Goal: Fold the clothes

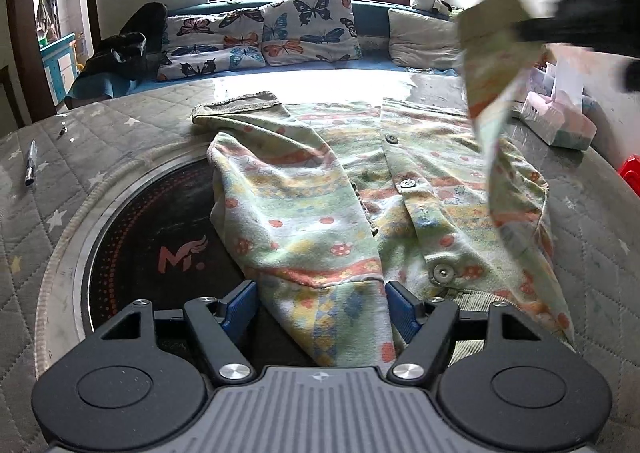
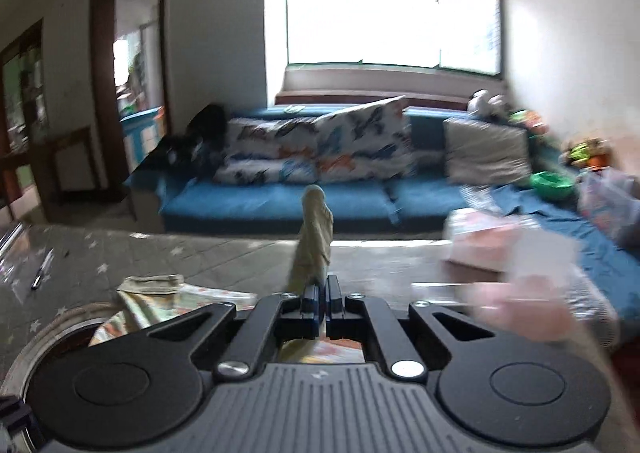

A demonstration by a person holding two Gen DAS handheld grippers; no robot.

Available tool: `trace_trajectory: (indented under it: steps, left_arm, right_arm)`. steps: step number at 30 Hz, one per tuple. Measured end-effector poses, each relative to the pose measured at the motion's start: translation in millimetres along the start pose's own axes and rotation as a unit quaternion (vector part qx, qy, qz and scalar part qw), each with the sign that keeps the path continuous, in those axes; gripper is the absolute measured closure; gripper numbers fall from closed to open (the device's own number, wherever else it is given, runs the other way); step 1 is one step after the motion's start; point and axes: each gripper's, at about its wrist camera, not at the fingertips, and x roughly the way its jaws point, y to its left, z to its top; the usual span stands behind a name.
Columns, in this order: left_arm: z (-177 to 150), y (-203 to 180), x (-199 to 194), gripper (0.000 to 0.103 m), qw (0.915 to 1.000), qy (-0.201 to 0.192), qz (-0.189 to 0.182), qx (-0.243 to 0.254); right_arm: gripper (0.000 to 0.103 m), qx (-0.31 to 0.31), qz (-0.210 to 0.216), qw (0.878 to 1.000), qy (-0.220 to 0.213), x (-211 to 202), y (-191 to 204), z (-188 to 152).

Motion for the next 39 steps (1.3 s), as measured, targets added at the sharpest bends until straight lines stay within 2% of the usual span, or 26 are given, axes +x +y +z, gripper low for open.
trace_trajectory:
  steps: [5,11,17,20,23,25,29,30,33,35,38,39]
  left_arm:
    - [-2,-6,1,0.031,0.9999,0.0,0.008,0.013]
    - [-3,-10,-1,0.03,0.9996,-0.001,0.014,0.024]
    - [-4,-13,-3,0.029,0.9992,-0.001,0.018,0.035]
    - [-4,-14,-4,0.029,0.999,-0.001,0.02,0.04]
    - [-4,-15,-3,0.028,0.9989,0.0,0.024,0.04]
    - [-4,-15,-3,0.028,0.9989,0.0,0.025,0.04]
    - [-4,-15,-3,0.027,0.9988,0.002,0.028,0.04]
    - [-4,-16,-3,0.027,0.9988,0.002,0.029,0.041]
    - [-3,-16,-3,0.026,0.9987,0.002,0.03,0.041]
    - [-3,-16,-2,0.026,0.9987,0.003,0.03,0.041]
    - [-4,-16,-2,0.025,0.9986,0.003,0.031,0.042]
    - [-4,-16,-2,0.025,0.9986,0.003,0.031,0.042]
  right_arm:
    - [0.101,0.027,-0.059,0.998,-0.026,-69,-52,-19]
    - [0.101,0.061,-0.114,0.992,0.007,-95,-89,-67]
    - [0.1,0.094,-0.168,0.981,0.039,-121,-127,-115]
    - [0.096,0.11,-0.193,0.974,0.054,-133,-145,-139]
    - [0.084,0.116,-0.163,0.978,0.061,-113,-141,-139]
    - [0.069,0.114,-0.156,0.979,0.068,-96,-140,-138]
    - [0.062,0.122,-0.159,0.976,0.081,-68,-146,-142]
    - [0.056,0.125,-0.158,0.976,0.085,-64,-148,-143]
    - [0.054,0.127,-0.157,0.974,0.099,-49,-155,-148]
    - [0.056,0.126,-0.161,0.973,0.103,-43,-158,-151]
    - [0.07,0.123,-0.162,0.973,0.106,-38,-159,-154]
    - [0.084,0.122,-0.163,0.973,0.107,-36,-159,-154]
